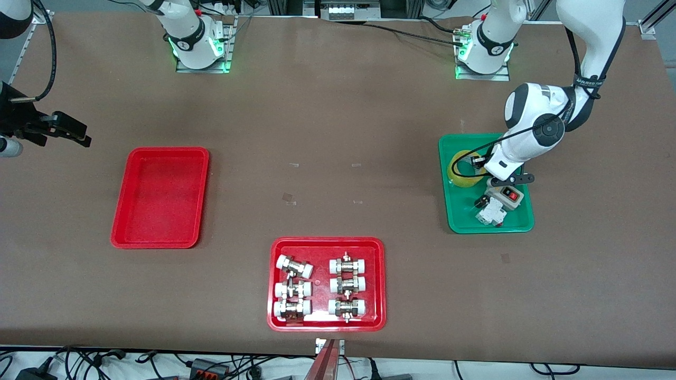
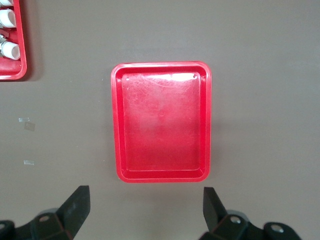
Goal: Left arm passes tape to right arm into tray
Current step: 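Lift the tape with the left gripper while the right gripper approaches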
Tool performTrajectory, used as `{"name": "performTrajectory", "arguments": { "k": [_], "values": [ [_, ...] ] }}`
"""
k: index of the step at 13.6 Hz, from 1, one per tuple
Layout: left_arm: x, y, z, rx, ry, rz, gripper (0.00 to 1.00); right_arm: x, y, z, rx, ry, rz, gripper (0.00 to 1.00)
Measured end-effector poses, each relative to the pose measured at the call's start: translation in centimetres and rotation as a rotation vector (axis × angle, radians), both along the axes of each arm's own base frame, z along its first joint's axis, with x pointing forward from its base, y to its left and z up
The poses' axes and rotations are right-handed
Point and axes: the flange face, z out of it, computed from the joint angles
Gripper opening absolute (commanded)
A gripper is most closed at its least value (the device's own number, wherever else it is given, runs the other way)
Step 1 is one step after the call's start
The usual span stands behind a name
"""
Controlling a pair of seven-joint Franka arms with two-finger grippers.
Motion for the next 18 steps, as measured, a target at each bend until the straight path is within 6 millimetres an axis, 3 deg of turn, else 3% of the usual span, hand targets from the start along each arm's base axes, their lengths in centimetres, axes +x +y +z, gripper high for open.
{"name": "performTrajectory", "arguments": {
  "k": [2, 4, 8, 12, 15, 18],
  "values": [
    [0.0, -0.1, 0.7, 0.003, 0.001, -0.004, 0.01, 0.0, 0.0, 0.0, 0.000, 0.001, 0.000, 1.00],
    [0.2, -0.6, 2.6, 0.010, 0.016, -0.018, 0.01, 0.0, 0.0, 0.0, 0.000, 0.001, 0.000, 1.00],
    [2.2, -4.5, 9.4, 0.022, 0.045, -0.084, 0.01, 0.0, 0.0, -0.1, 0.000, 0.002, 0.000, 1.00],
    [5.0, -11.0, 17.9, 0.023, 0.018, -0.062, 0.00, 0.1, 0.1, -0.3, 0.000, 0.005, 0.002, 1.00],
    [5.0, -17.4, 22.6, -0.010, -0.038, -0.053, 0.00, 0.2, 0.3, -0.9, 0.002, 0.027, 0.025, 1.00],
    [5.3, -20.7, 27.0, -0.107, -0.087, -0.016, 0.00, 0.5, 1.7, -2.5, 0.006, 0.072, 0.070, 1.00]
  ]
}}
